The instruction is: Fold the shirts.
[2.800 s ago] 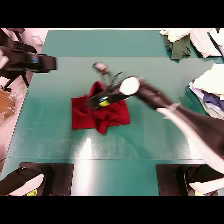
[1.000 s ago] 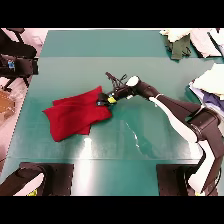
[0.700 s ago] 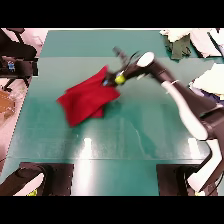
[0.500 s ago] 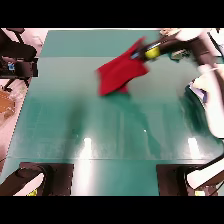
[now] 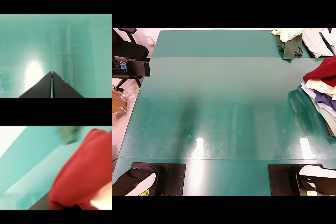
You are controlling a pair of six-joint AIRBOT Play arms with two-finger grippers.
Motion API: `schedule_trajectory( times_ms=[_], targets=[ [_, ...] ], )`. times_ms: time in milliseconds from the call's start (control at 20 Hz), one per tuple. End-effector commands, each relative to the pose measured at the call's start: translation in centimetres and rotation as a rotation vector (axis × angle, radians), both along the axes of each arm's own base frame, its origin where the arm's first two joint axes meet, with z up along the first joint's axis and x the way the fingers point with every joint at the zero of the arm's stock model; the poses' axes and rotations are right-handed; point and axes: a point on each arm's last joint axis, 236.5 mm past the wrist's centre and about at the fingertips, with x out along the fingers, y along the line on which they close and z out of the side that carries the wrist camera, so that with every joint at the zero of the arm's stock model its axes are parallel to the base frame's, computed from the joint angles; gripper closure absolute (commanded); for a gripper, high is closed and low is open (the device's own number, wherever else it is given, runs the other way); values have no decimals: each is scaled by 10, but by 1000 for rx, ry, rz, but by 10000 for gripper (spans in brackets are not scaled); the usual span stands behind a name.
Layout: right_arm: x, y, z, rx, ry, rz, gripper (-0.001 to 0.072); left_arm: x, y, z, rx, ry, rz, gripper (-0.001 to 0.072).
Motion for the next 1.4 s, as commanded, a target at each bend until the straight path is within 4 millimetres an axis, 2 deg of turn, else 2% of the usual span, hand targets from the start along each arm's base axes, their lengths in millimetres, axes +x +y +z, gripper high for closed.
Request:
schedule_trajectory(
  times_ms=[0, 150, 200, 300, 350, 400, 500, 550, 650, 750, 800, 850, 950, 1050, 1100, 1200, 1250, 1300, 1350],
  targets=[
    [-89, -58, -30, 39, 141, -173, 696, 5, -3, 5, -16, -28, -4, 687],
    [-140, -72, -94, 55, 356, -249, 694, 3, -7, 4, -31, -22, -12, 687],
    [-147, -71, -114, 88, 393, -253, 680, 2, -8, 3, -34, -14, -14, 687],
    [-150, -63, -147, 207, 413, -251, 383, -3, -9, -2, -39, 17, -19, 687],
    [-147, -58, -154, 262, 394, -243, 321, -7, -9, -6, -37, 39, -19, 687],
    [-144, -57, -152, 294, 356, -245, 321, -10, -9, -9, -34, 59, -19, 687],
    [-145, -73, -124, 263, 253, -295, 321, -16, -8, -15, -28, 94, -19, 687],
    [-150, -88, -100, 207, 196, -338, 321, -16, -8, -15, -27, 95, -19, 686],
    [-152, -107, -33, 88, 28, -385, 321, -15, -8, -14, -29, 89, -19, 687],
    [-142, -101, 39, -4, -154, -336, 305, -14, -8, -13, -30, 82, -19, 687],
    [-133, -88, 73, -28, -244, -289, 305, -14, -8, -13, -30, 81, -19, 687],
    [-120, -67, 102, -37, -327, -219, 305, -14, -8, -13, -30, 80, -19, 686],
    [-89, -7, 150, -35, -458, -32, 306, -12, -8, -11, -32, 71, -19, 687],
    [-56, 76, 178, -33, -520, 198, 309, -9, -9, -8, -34, 54, -19, 687],
    [-41, 124, 187, -24, -543, 321, 309, -9, -9, -8, -34, 51, -19, 686],
    [-24, 238, 201, 60, -605, 586, 309, -9, -9, -8, -34, 51, -19, 687],
    [-24, 300, 206, 112, -646, 720, 309, -9, -9, -8, -35, 51, -19, 686],
    [-31, 362, 206, 158, -684, 851, 309, -9, -9, -8, -34, 51, -19, 687],
    [-43, 415, 203, 203, -705, 965, 309, -8, -9, -8, -34, 51, -19, 686]
  ],
)
